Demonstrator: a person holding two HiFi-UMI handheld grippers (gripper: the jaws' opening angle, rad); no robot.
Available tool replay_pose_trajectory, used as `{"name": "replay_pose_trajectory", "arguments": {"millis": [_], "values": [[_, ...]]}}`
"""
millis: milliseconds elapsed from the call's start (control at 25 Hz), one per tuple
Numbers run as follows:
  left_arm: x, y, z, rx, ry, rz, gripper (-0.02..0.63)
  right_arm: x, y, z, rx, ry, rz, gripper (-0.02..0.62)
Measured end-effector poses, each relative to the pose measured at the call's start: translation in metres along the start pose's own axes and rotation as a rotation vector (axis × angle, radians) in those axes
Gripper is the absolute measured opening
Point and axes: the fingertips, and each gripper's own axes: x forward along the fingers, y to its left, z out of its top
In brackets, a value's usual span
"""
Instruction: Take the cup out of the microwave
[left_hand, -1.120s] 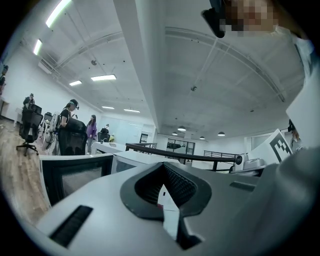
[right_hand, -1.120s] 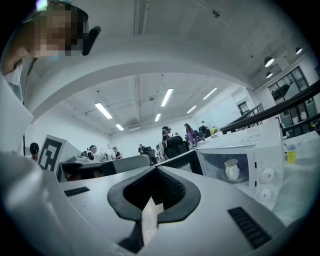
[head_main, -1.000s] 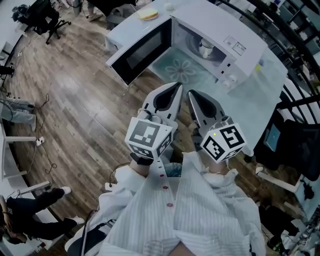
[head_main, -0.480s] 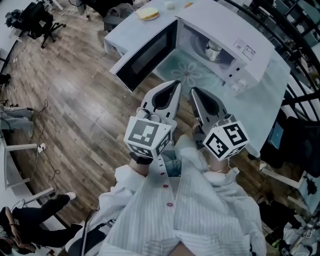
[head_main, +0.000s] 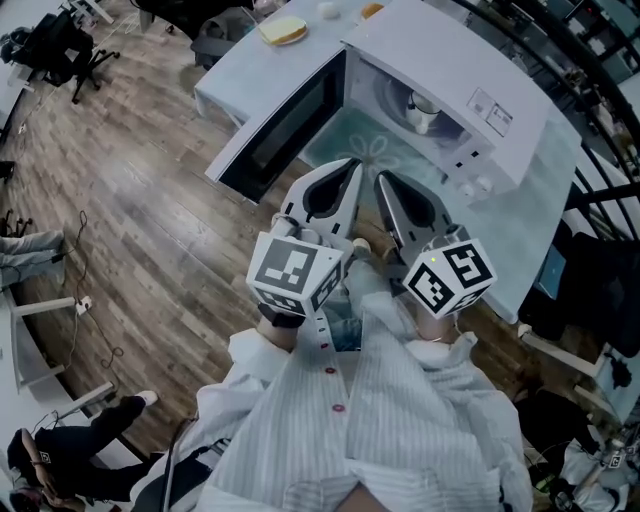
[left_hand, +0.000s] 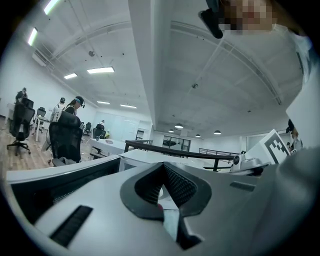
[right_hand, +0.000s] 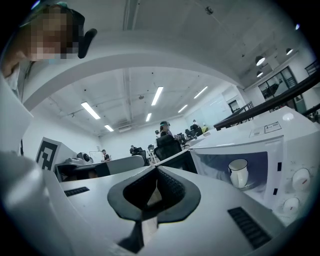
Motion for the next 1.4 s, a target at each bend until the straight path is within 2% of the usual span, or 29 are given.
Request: {"name": "replay_pose_trajectory", "arguments": {"millis": [640,1000,1400], "values": [[0.104,0.026,0.027,0.007,-0.007,-0.008,0.009,0.053,-0.075,0.053,-0.016,0.014,0.008,0.035],[0.13,0.024,0.022,0.01,-0.018,0.013,0.009,0.057,-0.098,0.061,-0.036,0.009,0.029,0.035],[0.134,0.027,0.019,0.011,0.006,-0.005,0.009,0.059,-0.104,0.059,-0.025,0.008,-0.009,0.035]]}}
